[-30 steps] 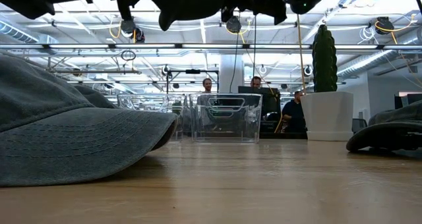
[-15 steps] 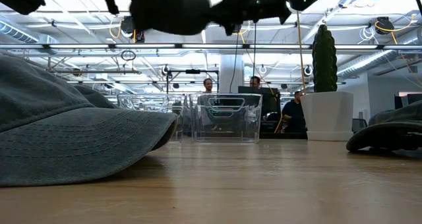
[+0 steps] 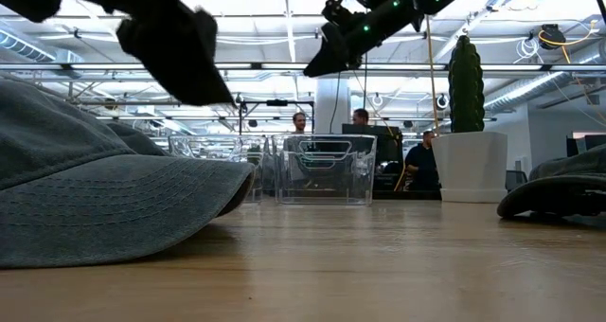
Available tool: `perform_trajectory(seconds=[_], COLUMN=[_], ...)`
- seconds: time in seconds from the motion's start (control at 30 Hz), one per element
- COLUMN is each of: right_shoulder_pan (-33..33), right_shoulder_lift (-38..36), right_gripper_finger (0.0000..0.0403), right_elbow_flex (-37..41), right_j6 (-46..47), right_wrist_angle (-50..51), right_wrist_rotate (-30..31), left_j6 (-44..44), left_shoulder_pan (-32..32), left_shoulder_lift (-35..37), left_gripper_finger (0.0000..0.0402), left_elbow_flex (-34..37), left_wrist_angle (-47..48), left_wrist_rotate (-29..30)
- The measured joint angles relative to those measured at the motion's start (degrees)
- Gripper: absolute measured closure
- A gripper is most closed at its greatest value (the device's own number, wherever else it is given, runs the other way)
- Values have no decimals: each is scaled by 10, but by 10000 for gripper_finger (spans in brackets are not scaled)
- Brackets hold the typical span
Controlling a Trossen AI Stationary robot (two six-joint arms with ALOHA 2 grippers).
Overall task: Pick & Place hat
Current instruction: Put the top black cap into the left transparent bin
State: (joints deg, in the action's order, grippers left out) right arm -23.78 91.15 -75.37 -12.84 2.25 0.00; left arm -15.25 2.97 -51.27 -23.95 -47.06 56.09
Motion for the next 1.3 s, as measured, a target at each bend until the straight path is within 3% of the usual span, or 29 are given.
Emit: perform_trajectory(seconds=[0.23,0.6,0.93,1.07,1.3], right_shoulder_pan=[22,49,54,54,54], right_shoulder_lift=[0,-28,-39,-39,-39], right_gripper_finger=[288,302,310,310,310], right_elbow_flex=[0,1,1,1,1], right_j6=[0,16,16,17,16], right_wrist_angle=[12,80,87,100,101], right_wrist_rotate=[0,0,1,1,0], left_j6=[-123,-169,-188,-155,-180], left_shoulder_pan=[-89,-176,-196,-196,-196], left_shoulder_lift=[-108,-264,-376,-405,-435], left_gripper_finger=[396,397,397,397,397], left_elbow_flex=[1,1,-60,-80,-84], left_wrist_angle=[-15,-195,-201,-203,-202], left_wrist_rotate=[31,-71,-98,-81,-62])
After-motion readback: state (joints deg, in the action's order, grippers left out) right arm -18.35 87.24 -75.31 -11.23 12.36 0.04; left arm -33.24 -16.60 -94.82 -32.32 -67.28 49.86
